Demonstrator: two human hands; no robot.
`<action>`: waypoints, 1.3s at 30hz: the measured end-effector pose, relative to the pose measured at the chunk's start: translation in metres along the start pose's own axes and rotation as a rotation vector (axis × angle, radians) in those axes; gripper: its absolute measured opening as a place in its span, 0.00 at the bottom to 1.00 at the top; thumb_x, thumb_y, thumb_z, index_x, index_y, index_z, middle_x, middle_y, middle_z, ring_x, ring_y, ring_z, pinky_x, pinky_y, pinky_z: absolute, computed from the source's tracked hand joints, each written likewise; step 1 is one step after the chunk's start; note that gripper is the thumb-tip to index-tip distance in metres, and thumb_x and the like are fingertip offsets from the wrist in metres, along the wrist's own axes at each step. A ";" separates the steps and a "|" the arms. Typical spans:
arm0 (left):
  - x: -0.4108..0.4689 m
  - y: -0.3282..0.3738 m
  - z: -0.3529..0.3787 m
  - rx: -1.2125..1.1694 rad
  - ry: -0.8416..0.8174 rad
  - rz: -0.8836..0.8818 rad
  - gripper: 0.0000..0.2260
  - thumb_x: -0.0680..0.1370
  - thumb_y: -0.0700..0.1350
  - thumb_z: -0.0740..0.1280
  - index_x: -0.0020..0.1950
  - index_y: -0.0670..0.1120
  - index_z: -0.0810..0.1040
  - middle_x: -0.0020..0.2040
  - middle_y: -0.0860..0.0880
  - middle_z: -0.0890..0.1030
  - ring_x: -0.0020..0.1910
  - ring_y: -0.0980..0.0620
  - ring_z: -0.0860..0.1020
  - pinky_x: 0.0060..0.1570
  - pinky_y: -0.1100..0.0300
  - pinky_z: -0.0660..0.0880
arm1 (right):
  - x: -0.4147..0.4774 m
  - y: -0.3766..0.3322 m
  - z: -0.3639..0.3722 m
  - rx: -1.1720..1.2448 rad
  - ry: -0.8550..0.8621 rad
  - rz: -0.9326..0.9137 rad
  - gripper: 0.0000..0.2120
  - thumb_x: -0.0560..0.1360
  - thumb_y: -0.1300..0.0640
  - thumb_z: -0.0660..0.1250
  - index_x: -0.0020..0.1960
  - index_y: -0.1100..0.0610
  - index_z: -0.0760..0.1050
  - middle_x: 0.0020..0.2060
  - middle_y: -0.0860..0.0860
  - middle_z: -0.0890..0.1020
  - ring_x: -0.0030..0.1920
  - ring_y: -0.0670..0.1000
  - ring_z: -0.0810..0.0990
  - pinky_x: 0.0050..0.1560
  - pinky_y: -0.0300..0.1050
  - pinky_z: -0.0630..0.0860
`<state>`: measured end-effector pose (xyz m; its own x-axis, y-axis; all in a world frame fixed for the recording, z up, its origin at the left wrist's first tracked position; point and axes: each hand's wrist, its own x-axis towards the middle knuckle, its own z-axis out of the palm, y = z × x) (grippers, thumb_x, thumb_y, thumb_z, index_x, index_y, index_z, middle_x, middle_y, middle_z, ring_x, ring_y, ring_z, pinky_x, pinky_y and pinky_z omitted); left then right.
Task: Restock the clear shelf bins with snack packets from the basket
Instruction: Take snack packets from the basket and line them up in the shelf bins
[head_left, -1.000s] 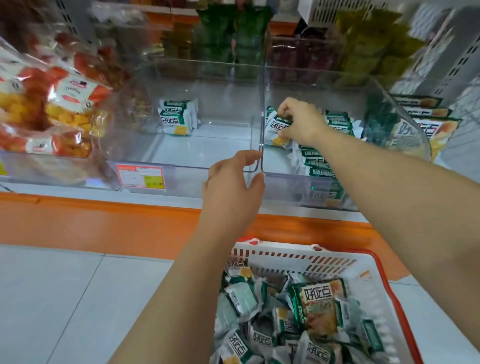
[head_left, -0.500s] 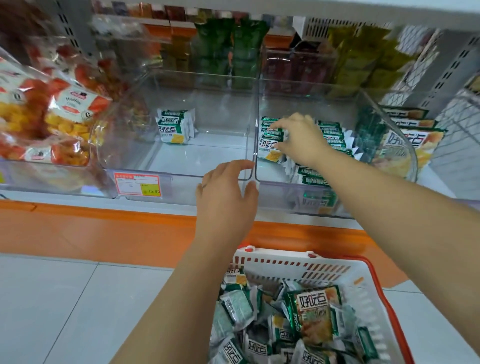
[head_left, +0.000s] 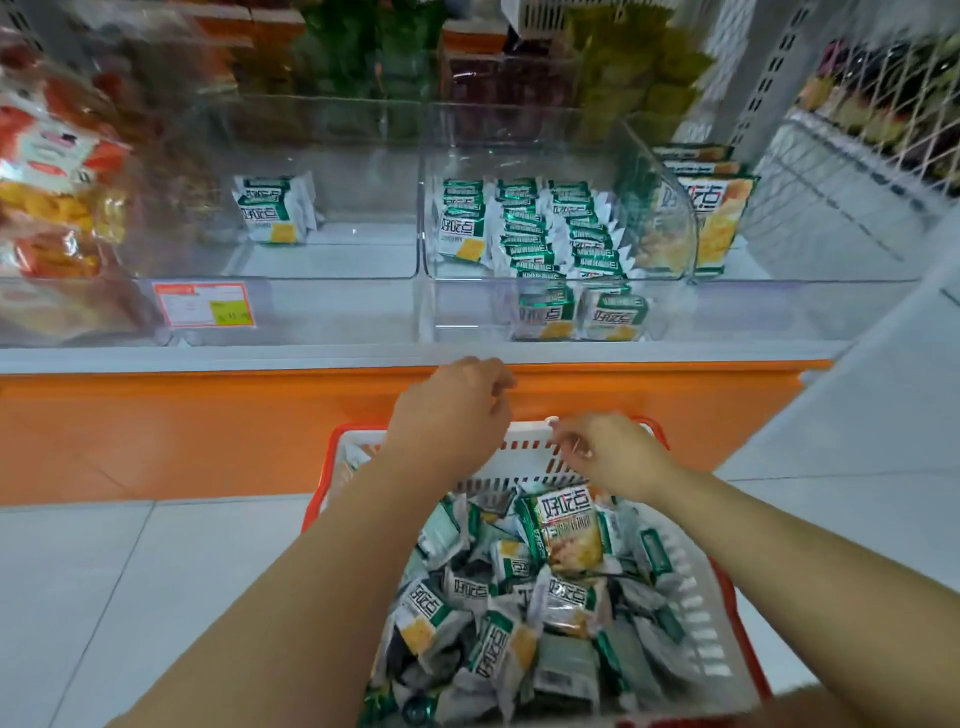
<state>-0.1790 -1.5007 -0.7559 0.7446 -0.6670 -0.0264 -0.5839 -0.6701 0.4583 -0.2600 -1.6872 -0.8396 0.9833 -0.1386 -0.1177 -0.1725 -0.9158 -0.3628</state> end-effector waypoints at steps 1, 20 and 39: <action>-0.001 0.001 0.004 0.020 -0.038 0.018 0.12 0.80 0.48 0.59 0.62 0.54 0.74 0.59 0.54 0.77 0.54 0.52 0.77 0.52 0.52 0.77 | -0.003 0.013 0.010 -0.014 -0.157 0.104 0.10 0.77 0.59 0.63 0.57 0.56 0.77 0.52 0.53 0.81 0.44 0.49 0.76 0.45 0.40 0.71; 0.000 0.005 -0.007 0.004 -0.293 0.111 0.21 0.80 0.53 0.62 0.72 0.54 0.65 0.70 0.52 0.69 0.67 0.52 0.69 0.62 0.55 0.68 | -0.014 0.002 0.069 -0.191 -0.695 0.067 0.16 0.73 0.55 0.71 0.38 0.52 0.63 0.37 0.50 0.69 0.40 0.50 0.68 0.35 0.43 0.65; 0.019 -0.034 -0.051 -0.107 0.266 -0.148 0.23 0.80 0.51 0.61 0.74 0.59 0.61 0.76 0.54 0.59 0.76 0.50 0.51 0.74 0.41 0.46 | 0.099 -0.114 -0.173 0.049 0.344 -0.137 0.21 0.77 0.58 0.67 0.68 0.56 0.70 0.62 0.52 0.76 0.60 0.51 0.74 0.50 0.33 0.63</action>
<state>-0.1283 -1.4737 -0.7264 0.8857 -0.4466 0.1270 -0.4360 -0.7058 0.5583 -0.1328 -1.6620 -0.6500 0.9578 -0.1418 0.2498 -0.0319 -0.9167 -0.3982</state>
